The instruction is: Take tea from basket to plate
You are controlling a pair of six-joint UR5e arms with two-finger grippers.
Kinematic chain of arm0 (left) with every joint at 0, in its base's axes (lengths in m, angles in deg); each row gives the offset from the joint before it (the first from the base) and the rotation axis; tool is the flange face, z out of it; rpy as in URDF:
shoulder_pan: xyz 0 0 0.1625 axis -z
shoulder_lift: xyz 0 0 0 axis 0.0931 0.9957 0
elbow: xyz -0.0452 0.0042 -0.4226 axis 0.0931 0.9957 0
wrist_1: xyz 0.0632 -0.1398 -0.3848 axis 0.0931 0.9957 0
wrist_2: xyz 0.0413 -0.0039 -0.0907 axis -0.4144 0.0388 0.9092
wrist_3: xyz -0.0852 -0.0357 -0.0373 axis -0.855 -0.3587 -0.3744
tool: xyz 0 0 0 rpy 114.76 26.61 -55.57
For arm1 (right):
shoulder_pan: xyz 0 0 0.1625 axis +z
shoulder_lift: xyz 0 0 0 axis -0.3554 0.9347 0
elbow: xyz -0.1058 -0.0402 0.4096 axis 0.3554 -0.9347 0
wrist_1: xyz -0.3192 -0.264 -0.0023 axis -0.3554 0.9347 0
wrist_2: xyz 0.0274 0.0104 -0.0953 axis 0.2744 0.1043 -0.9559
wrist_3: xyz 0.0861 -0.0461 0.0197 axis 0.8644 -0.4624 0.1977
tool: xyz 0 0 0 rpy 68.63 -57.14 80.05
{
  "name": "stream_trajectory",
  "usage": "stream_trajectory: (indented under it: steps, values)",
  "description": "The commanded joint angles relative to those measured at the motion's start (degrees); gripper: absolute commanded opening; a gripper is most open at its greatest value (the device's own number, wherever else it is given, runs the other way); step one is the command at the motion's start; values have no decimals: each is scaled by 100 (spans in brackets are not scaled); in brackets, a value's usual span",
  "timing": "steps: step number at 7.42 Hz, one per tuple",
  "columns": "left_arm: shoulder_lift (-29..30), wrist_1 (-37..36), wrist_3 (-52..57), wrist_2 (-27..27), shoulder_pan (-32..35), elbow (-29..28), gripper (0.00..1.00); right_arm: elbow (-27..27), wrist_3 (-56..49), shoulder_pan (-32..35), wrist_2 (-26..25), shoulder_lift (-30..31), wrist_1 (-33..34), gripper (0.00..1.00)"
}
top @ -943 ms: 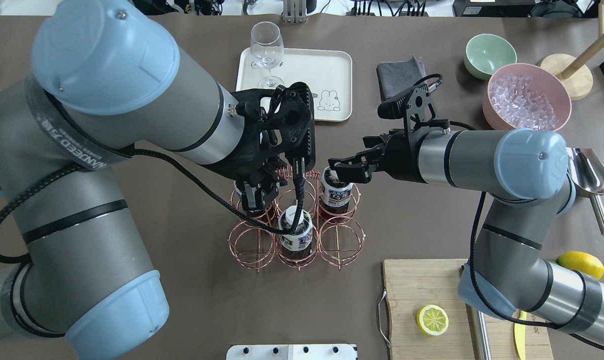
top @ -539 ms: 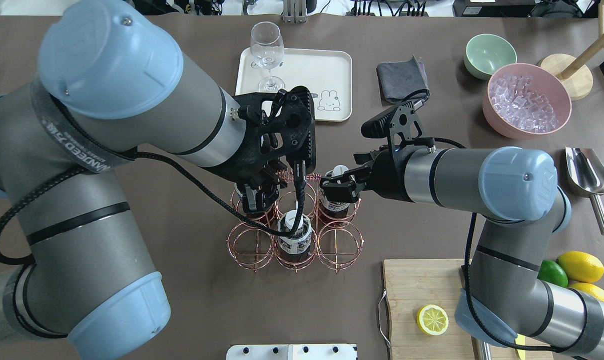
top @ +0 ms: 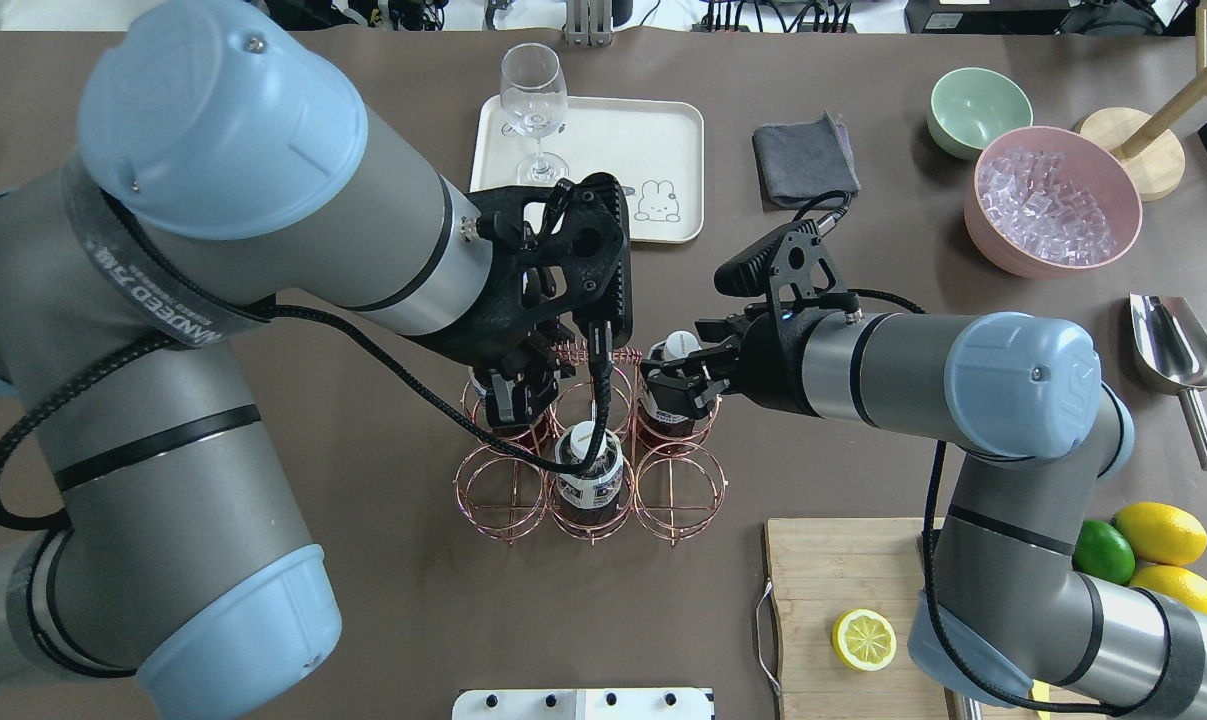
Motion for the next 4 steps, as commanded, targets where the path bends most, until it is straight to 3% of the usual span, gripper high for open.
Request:
stream_trajectory:
  steps: [1,2,4]
  values:
    - [0,0,-1,-15,0,-4,0,-44,-194,39,-2,13,0,0]
    - [0,0,-10,2,0,-4,0,-44,-194,40,7,-39,18,0]
    - [-9,35,-18,2,9,-12,0,497,-124,433,505,-354,1153,0]
